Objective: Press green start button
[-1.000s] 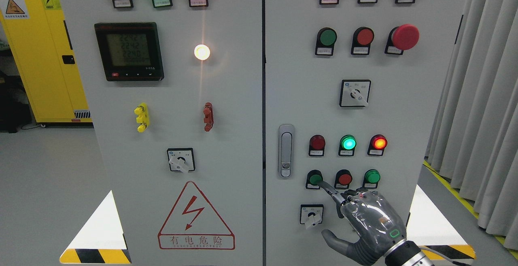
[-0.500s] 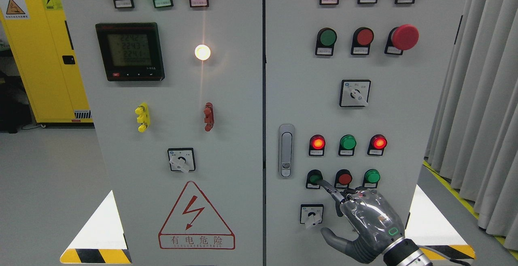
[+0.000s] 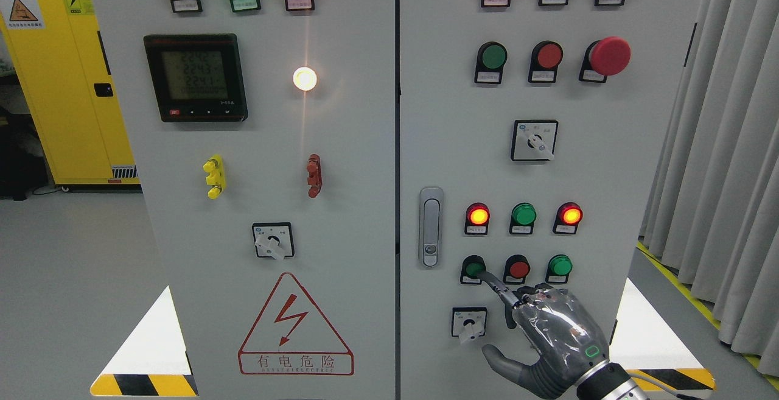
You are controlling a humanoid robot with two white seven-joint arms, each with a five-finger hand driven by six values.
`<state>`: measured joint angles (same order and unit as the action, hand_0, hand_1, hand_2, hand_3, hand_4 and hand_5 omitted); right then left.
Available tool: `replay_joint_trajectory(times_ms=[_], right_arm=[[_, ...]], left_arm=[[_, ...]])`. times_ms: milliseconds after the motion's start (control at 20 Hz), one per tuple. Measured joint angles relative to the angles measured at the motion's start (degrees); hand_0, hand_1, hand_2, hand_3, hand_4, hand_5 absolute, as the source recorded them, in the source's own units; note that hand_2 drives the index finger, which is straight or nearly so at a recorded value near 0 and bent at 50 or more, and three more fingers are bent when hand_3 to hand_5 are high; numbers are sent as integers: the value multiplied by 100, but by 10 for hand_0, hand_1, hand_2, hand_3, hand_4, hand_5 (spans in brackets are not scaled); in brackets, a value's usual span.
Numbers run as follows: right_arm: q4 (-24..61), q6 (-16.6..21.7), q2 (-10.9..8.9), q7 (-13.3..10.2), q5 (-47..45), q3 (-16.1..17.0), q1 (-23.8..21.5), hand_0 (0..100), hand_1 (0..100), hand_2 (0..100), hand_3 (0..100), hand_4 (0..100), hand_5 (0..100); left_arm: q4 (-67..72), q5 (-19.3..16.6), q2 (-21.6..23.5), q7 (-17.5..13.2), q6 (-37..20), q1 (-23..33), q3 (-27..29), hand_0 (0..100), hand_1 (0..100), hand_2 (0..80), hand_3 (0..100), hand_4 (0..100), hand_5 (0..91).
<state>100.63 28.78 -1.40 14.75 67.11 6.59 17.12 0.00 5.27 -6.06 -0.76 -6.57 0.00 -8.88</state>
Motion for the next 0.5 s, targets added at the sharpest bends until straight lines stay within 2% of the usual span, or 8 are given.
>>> replay_joint_trajectory(times_ms=[100,200,250,350,450,500], right_arm=[[69,-18,23,8,-368,2,-76,390,558,0,580,588,471],[139,-88,43,17,-832,0,-181,389,558,0,330,346,302],[167,-110,51,30,-1145,-4,-236,390,559,0,281,305,259],[225,-154,66,285,-1846,-12,-373,387,560,0,170,214,191],[289,-273,79,631,-2610,-19,-532,386,559,0,101,151,90],[327,-377,84,744,-2984,-23,-621,387,558,0,95,148,84]], left_arm=[[0,0,0,0,0,0,0,120,556,0,0,0,0],[0,0,0,0,0,0,0,120,556,0,0,0,0],[0,0,0,0,0,0,0,120,556,0,0,0,0],[0,0,0,0,0,0,1,120,556,0,0,0,0],[0,0,0,0,0,0,1,120,556,0,0,0,0],[0,0,0,0,0,0,1,120,556,0,0,0,0]])
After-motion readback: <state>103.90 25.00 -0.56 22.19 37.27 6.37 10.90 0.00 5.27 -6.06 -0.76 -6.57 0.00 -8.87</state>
